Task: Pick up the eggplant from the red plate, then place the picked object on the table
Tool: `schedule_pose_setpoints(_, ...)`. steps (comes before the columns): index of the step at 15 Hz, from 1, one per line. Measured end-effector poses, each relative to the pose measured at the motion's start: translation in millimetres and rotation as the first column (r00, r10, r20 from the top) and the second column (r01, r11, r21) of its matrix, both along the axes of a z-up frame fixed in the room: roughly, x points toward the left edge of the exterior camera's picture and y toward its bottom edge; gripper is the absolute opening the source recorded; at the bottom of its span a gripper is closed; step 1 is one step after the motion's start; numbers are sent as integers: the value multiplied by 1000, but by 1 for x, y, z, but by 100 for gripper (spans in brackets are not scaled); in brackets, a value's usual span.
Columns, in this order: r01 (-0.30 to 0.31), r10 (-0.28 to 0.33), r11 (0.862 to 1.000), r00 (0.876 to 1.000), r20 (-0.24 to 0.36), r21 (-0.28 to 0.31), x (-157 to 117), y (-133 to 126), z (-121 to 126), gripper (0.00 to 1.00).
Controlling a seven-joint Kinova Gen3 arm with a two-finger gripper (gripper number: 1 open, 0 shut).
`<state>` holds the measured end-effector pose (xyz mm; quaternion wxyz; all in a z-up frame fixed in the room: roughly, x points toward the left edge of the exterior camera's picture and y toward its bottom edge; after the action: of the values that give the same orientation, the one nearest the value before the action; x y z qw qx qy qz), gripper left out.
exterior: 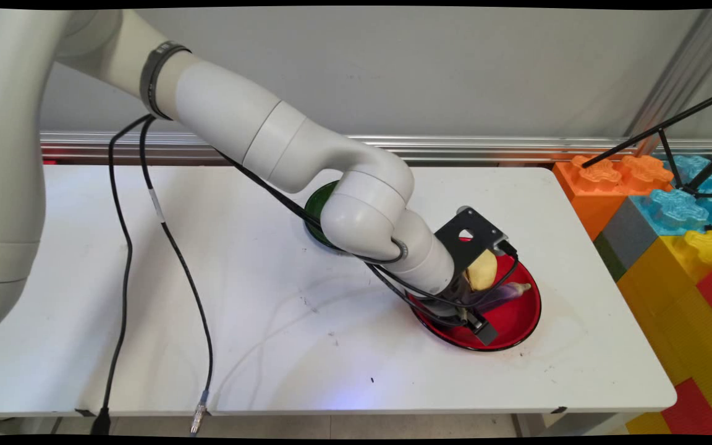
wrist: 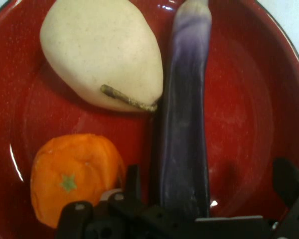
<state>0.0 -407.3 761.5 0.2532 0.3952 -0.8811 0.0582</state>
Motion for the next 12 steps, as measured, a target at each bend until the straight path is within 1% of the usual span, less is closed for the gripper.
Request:
schedule_pose_setpoints(4,1,-1,1000,1000,-4,-5,-1,0,-2,100)
schedule_pose_setpoints(5,3,-3,1000,1000,-3,-8,-1,0,-2,0)
schedule_pose_setpoints(12,15,-15,1000,1000,22,-21,3,1,-3,0)
